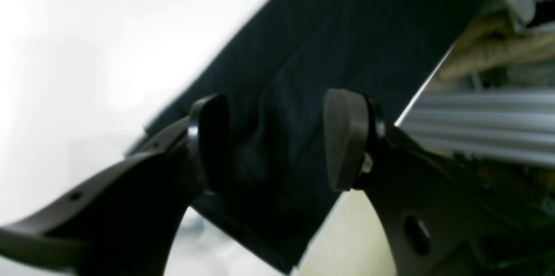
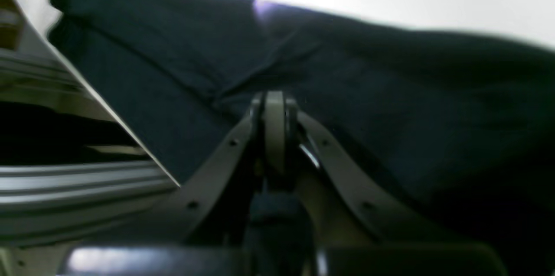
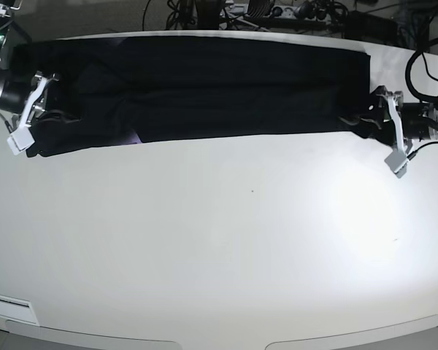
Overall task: Fold the T-shirt properly
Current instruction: 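Release the hem and press the folded strip flat with both grippers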
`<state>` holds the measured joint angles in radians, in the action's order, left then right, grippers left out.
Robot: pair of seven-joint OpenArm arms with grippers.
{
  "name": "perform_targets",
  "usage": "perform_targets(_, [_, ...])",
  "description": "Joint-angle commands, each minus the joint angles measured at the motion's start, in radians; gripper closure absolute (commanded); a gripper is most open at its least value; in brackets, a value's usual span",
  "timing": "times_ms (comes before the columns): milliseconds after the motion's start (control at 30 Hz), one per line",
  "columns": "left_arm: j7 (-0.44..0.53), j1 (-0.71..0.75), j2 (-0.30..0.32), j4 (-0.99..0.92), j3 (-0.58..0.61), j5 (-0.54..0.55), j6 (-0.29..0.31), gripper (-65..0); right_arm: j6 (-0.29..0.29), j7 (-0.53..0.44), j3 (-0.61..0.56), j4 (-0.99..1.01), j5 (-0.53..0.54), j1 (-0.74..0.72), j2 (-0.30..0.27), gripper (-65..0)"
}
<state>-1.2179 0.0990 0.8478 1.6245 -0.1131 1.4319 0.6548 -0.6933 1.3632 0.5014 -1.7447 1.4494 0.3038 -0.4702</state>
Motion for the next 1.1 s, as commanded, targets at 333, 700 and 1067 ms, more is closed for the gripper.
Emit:
perform_targets(333, [0.014, -0.014, 0.030, 0.012, -0.071, 0.017, -0.023, -36.7, -0.005, -0.223, -0.006, -0.013, -0.239, 0.035, 0.055, 0.0])
perform_targets(700, [0.014, -0.014, 0.030, 0.012, -0.071, 0.017, -0.023, -36.7, 0.033, -0.341, -0.172, 0.027, -0.696, 0.050, 0.054, 0.0])
perform_targets(1067, [0.015, -0.013, 0.029, 0.011, -0.071, -0.014, -0.032, -36.7, 0.521, -0.446, -0.187, 0.021, -1.038, 0.046, 0.054, 0.0])
